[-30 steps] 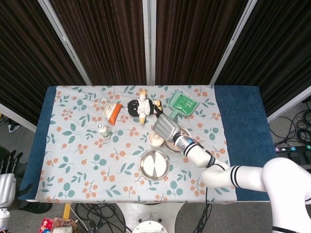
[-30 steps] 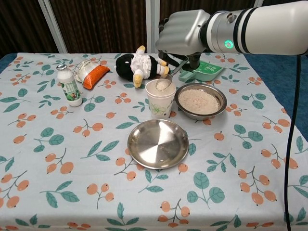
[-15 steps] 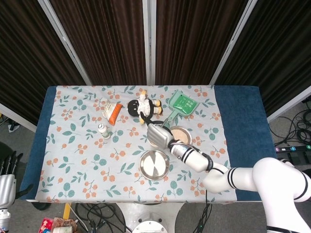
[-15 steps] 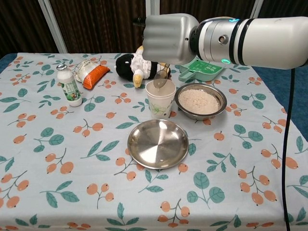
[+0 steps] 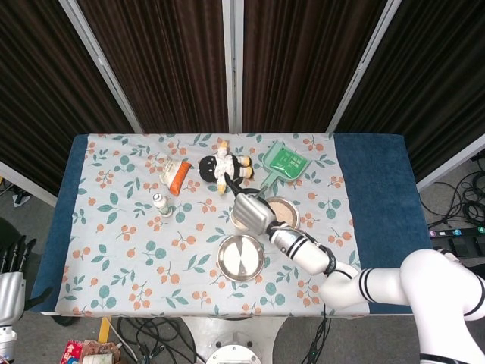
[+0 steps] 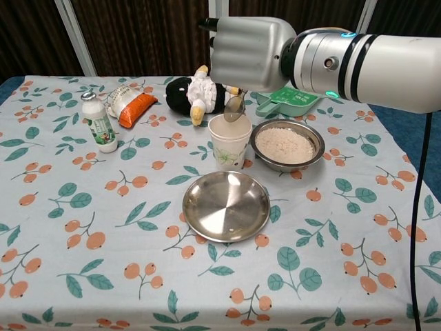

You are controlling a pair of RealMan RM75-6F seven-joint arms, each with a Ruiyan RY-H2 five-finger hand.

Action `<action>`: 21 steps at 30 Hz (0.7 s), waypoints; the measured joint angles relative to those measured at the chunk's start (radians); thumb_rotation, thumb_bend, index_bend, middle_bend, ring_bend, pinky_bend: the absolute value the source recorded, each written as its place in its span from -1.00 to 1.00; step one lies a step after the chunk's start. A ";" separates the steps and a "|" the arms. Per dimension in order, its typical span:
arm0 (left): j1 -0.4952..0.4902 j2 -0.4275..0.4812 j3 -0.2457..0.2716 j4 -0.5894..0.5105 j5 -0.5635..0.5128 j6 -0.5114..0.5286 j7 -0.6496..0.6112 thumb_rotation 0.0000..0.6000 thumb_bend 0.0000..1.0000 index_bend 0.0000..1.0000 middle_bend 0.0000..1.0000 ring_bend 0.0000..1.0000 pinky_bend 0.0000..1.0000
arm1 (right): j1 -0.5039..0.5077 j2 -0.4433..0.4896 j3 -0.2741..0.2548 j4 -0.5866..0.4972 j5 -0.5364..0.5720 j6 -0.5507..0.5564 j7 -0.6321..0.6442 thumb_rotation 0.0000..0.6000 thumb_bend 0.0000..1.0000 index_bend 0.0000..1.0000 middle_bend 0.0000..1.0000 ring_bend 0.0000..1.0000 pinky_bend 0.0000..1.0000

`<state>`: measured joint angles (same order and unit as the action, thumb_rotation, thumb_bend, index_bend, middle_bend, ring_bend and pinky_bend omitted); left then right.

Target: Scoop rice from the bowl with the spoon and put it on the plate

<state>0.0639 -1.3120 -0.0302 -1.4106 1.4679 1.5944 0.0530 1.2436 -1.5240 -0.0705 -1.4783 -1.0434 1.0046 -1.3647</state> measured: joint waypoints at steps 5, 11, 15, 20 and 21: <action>0.004 0.000 0.001 -0.001 0.001 0.005 0.000 1.00 -0.68 -0.74 -0.75 -0.88 -0.86 | -0.060 0.002 0.031 -0.029 0.006 0.046 0.122 1.00 -0.17 0.39 0.26 -0.46 -1.00; 0.008 0.003 0.001 -0.008 0.003 0.011 0.005 1.00 -0.68 -0.74 -0.75 -0.88 -0.86 | -0.143 0.023 0.055 -0.104 -0.027 0.103 0.307 1.00 -0.18 0.39 0.26 -0.46 -1.00; 0.004 0.008 0.001 -0.020 0.009 0.009 0.015 1.00 -0.68 -0.74 -0.75 -0.88 -0.86 | -0.193 0.041 0.057 -0.162 -0.075 0.119 0.442 1.00 -0.19 0.39 0.26 -0.46 -1.00; 0.000 0.015 -0.003 -0.035 0.012 0.012 0.025 1.00 -0.68 -0.74 -0.75 -0.88 -0.86 | -0.243 0.028 0.039 -0.186 -0.184 0.113 0.592 1.00 -0.21 0.38 0.24 -0.47 -1.00; 0.000 0.016 -0.003 -0.038 0.012 0.011 0.027 1.00 -0.68 -0.74 -0.75 -0.88 -0.86 | -0.251 0.016 0.035 -0.181 -0.206 0.111 0.609 1.00 -0.22 0.38 0.23 -0.48 -1.00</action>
<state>0.0634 -1.2957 -0.0333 -1.4483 1.4803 1.6053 0.0795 0.9925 -1.5080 -0.0356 -1.6593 -1.2498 1.1156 -0.7557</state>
